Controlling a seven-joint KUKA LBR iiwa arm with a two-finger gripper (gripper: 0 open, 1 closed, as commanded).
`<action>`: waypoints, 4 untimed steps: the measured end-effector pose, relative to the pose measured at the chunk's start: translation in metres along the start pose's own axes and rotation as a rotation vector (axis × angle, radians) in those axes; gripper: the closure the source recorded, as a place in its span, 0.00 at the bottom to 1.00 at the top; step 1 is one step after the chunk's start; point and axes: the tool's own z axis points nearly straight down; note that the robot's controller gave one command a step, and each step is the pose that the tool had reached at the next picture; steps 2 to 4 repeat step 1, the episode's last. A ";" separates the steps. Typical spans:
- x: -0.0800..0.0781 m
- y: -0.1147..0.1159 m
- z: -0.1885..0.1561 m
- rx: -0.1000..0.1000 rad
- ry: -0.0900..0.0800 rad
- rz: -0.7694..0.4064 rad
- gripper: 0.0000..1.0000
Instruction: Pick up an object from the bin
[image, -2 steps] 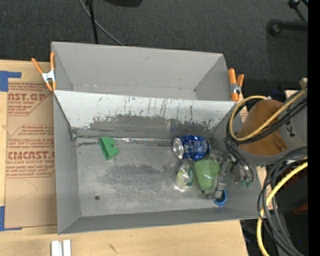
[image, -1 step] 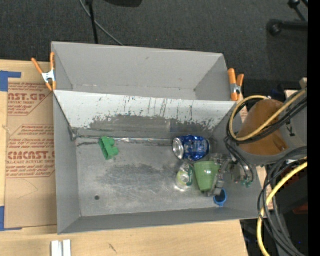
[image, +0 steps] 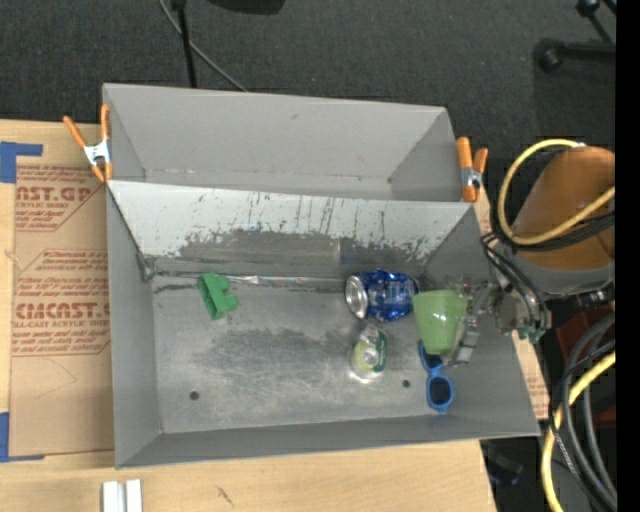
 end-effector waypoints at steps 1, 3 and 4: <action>-0.001 0.001 -0.006 0.000 0.006 0.000 1.00; -0.001 0.001 -0.006 0.000 0.006 0.000 1.00; -0.001 0.001 -0.006 0.000 0.006 0.000 1.00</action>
Offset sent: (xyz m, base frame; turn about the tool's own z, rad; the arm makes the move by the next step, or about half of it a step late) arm 0.0001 0.0000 0.0060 0.0000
